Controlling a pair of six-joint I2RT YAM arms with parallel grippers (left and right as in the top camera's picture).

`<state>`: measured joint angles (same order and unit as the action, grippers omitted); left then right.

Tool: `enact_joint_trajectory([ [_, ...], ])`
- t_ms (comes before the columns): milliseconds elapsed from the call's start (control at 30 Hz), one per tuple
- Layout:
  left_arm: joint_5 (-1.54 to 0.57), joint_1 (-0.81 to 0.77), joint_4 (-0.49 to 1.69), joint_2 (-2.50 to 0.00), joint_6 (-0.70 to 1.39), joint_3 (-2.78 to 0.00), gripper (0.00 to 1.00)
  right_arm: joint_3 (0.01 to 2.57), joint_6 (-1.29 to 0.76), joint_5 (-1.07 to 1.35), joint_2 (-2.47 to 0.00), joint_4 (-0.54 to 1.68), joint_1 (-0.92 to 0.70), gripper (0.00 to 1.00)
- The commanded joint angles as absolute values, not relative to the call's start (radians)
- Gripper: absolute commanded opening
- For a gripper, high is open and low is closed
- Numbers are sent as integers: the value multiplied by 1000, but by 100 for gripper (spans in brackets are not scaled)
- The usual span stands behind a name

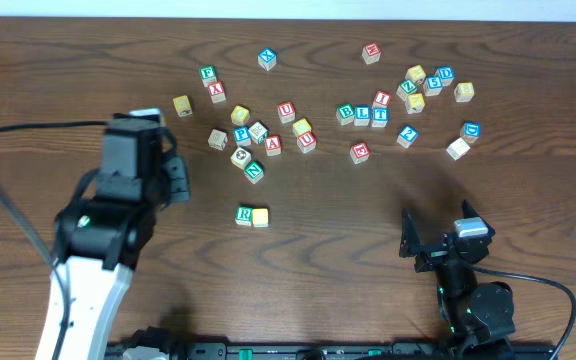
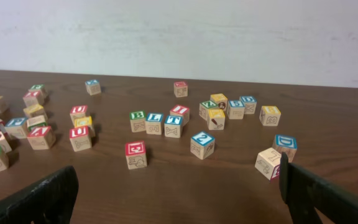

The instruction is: Spell out ROBOT

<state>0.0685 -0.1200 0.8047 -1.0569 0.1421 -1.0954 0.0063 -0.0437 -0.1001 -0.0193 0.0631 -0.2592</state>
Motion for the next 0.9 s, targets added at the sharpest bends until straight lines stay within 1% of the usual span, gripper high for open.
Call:
enact_joint_trajectory([
  [0, -44, -53, 807, -996, 50, -1126, 35, 6, -36, -95, -20, 67, -249, 99],
  [33, -99, -25, 807, -979, 32, -1126, 35, 6, -36, -95, -20, 67, -249, 99],
  [133, -166, 14, 815, -962, 30, -1126, 35, 6, -36, -115, -20, 64, -249, 99],
  [300, -173, 23, 840, -974, 30, -1126, 35, 6, -36, -121, -20, 64, -249, 99],
  [400, -173, 23, 841, -987, 30, -1126, 50, 6, -36, -121, -20, 64, -249, 99],
  [433, -172, 23, 841, -992, 30, -1126, 57, 6, -36, -121, -20, 64, -249, 99],
  [500, -172, 23, 839, -999, 30, -1126, 73, 6, -36, -121, -20, 64, -249, 99],
  [533, -172, 23, 839, -1002, 30, -1126, 86, 6, -36, -121, -20, 64, -249, 99],
  [567, -172, 23, 837, -1005, 30, -1126, 95, 6, -36, -121, -20, 64, -249, 99],
  [600, -172, 23, 837, -1008, 30, -1126, 100, 6, -36, -121, -20, 64, -249, 99],
  [867, -172, 23, 837, -1032, 30, -1124, 100, 6, -36, -117, -20, 63, -250, 99],
])
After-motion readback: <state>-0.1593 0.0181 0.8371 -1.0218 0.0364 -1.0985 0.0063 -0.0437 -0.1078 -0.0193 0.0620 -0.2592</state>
